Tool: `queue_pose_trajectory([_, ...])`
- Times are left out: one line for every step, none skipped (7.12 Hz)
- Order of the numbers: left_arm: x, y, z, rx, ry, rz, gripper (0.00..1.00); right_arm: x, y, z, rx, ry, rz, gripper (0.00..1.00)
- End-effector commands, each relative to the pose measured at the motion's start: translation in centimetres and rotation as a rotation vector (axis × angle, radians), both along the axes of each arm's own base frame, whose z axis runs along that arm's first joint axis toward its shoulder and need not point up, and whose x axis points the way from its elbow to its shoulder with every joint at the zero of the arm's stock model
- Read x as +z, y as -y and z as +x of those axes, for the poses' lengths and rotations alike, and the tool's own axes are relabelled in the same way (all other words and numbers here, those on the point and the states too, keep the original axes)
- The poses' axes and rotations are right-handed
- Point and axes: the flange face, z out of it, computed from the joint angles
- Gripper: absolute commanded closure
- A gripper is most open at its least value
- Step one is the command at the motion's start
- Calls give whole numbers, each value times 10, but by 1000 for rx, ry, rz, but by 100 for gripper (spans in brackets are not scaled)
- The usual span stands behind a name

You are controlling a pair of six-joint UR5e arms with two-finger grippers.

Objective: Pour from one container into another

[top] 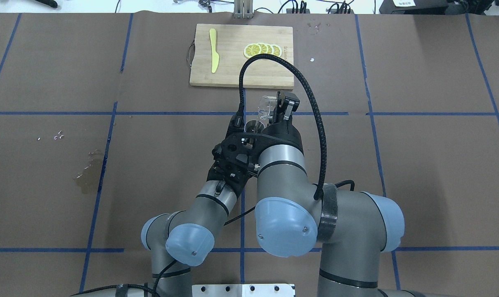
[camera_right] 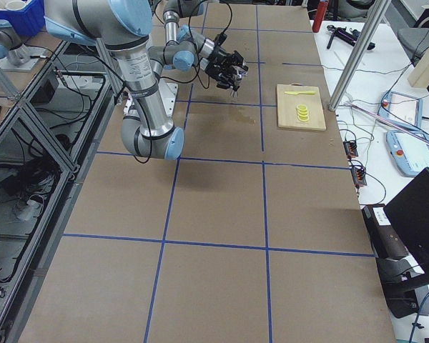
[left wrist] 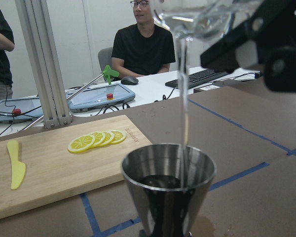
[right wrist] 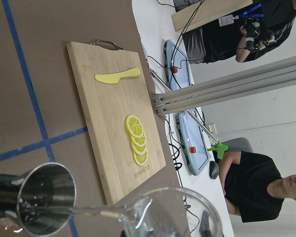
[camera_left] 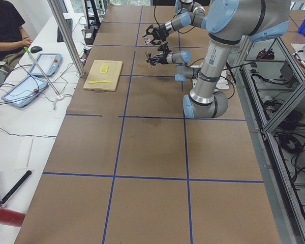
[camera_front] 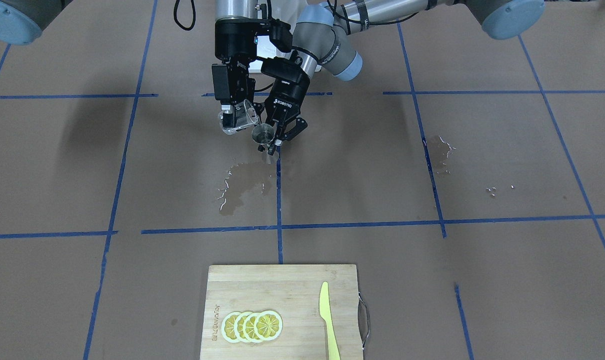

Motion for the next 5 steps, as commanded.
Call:
queue_pose_trajectory([0,0,0,0,6,5,100,0,0,0,-5,-13,6,100])
queue_pose_trajectory([-1,0,-1,0,4,5,100,-1,0,0,-4,-9,6,100])
queue_pose_trajectory([-2,0,-1,0,3,5,100,-1,1,1,6,11,4,100])
queue_pose_trajectory([-2,0,-1,0,3,5,100,-2,1,1,18,46,-6,100])
queue_pose_trajectory([-2,0,-2,0,1,5,100,-1,1,1,50,112,-31,100])
